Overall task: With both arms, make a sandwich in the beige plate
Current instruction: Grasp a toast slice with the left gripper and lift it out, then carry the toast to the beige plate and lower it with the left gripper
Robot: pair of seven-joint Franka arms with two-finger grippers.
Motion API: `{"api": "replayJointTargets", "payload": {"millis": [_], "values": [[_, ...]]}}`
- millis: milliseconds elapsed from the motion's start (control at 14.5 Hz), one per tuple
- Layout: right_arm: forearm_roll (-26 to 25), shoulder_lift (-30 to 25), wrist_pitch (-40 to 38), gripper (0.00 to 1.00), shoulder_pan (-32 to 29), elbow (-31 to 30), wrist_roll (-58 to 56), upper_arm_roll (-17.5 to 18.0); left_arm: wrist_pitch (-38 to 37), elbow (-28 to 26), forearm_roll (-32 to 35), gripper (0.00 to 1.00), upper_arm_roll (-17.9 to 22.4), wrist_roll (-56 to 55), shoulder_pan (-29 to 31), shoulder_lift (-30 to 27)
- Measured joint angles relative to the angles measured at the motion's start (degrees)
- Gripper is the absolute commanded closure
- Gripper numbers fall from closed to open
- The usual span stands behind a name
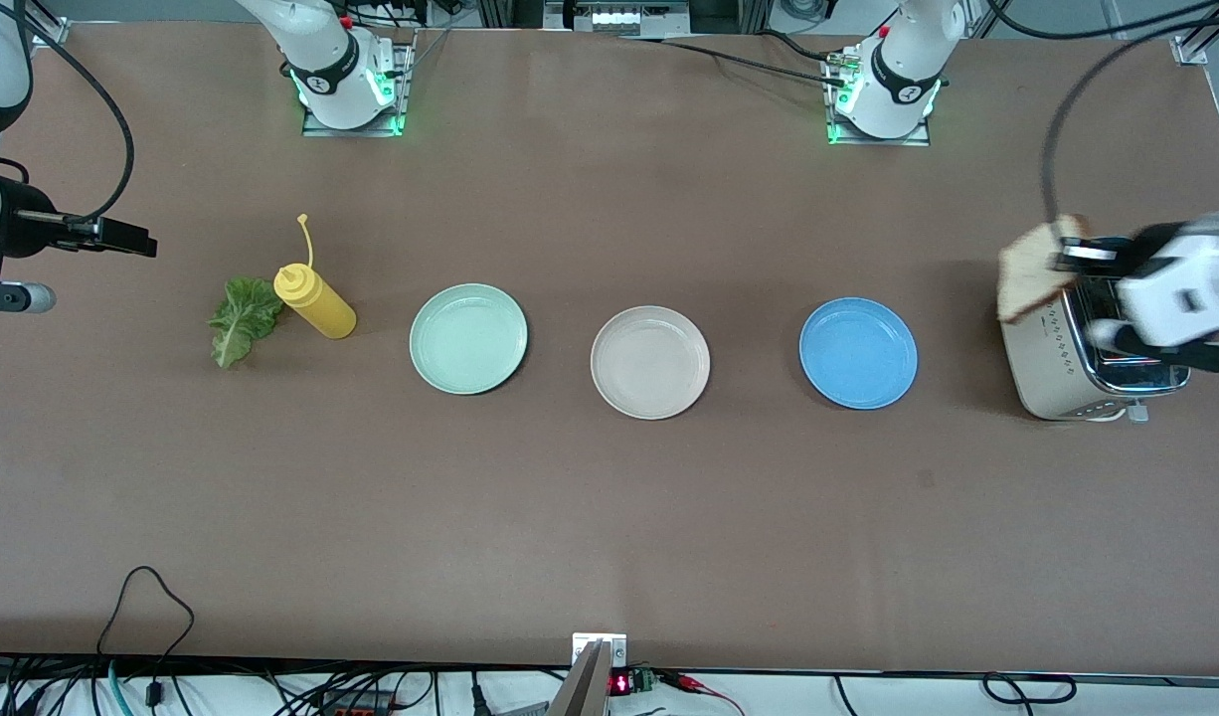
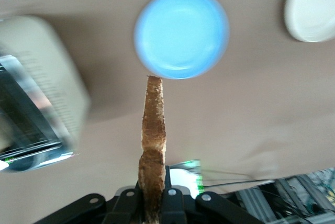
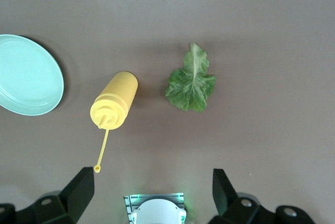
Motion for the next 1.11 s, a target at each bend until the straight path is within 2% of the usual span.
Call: {"api": "replayJointTargets", "payload": {"millis": [69, 207, 414, 553, 760, 1105], "values": [[0.00, 0.01, -0.07, 0.00, -0.05, 0.00, 0.00, -0.09, 0.73, -0.24, -2.33, 0.99, -1.70, -3.05, -1.74, 0.77], [0.00, 0.04, -0.18, 0.00, -0.12, 0.00, 0.00, -0.30, 5.14, -1.12, -6.88, 0.99, -2.53, -7.55, -6.45, 3.10], [0.00, 0.12, -0.61, 0.00, -0.29, 0.00, 0.00, -0.49, 16.32, -3.38, -13.76, 1.00, -2.56, -13.19, -11.90, 8.25], [0.00, 0.27, -0.61, 0.00, -0.73, 0.00, 0.00, -0.58, 24.46, -5.44, -18.39, 1.00, -2.57, -15.03, -13.48, 11.74], [0.00, 0.39, -0.62, 0.00, -1.18, 0.00, 0.00, -0.62, 36.78, -9.64, -21.73, 1.00, -2.65, -15.41, -16.33, 14.26], [0.00, 0.39, -0.58, 0.00, -1.18, 0.00, 0.00, -0.61, 47.85, -11.57, -28.47, 1.00, -2.63, -15.71, -18.16, 17.53]]}}
